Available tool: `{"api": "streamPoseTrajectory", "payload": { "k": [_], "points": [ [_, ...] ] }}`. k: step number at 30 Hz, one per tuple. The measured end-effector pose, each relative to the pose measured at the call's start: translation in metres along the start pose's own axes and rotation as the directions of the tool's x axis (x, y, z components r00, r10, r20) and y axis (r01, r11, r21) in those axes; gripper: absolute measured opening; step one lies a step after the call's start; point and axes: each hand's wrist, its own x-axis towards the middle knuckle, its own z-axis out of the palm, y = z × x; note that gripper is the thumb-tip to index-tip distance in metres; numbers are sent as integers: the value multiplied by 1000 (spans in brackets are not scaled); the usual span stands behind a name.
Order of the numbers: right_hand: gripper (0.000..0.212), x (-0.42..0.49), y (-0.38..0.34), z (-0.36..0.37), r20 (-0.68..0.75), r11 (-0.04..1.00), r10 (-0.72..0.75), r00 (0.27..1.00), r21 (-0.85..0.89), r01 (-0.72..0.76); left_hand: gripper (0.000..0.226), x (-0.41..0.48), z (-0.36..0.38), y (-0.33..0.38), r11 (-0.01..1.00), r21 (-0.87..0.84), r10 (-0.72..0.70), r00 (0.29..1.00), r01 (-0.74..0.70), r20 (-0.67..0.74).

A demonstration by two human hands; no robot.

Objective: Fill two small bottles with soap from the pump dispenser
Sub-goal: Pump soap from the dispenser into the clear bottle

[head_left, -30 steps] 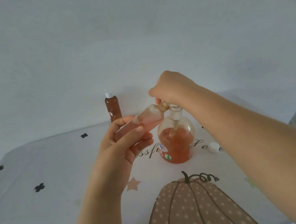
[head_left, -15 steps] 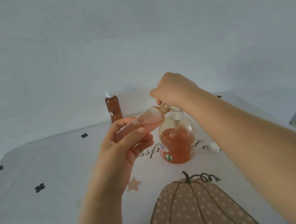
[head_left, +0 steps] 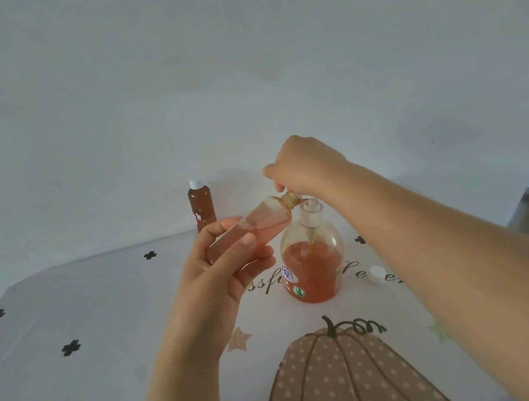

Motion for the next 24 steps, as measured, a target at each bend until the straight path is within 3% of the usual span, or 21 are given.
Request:
{"api": "streamPoseTrajectory", "payload": {
  "k": [24],
  "points": [
    [25, 4, 9, 15, 32, 1000, 9, 999, -16, -9, 32, 5, -7, -5, 996, 32, -85, 995, 86, -46]
  ]
}}
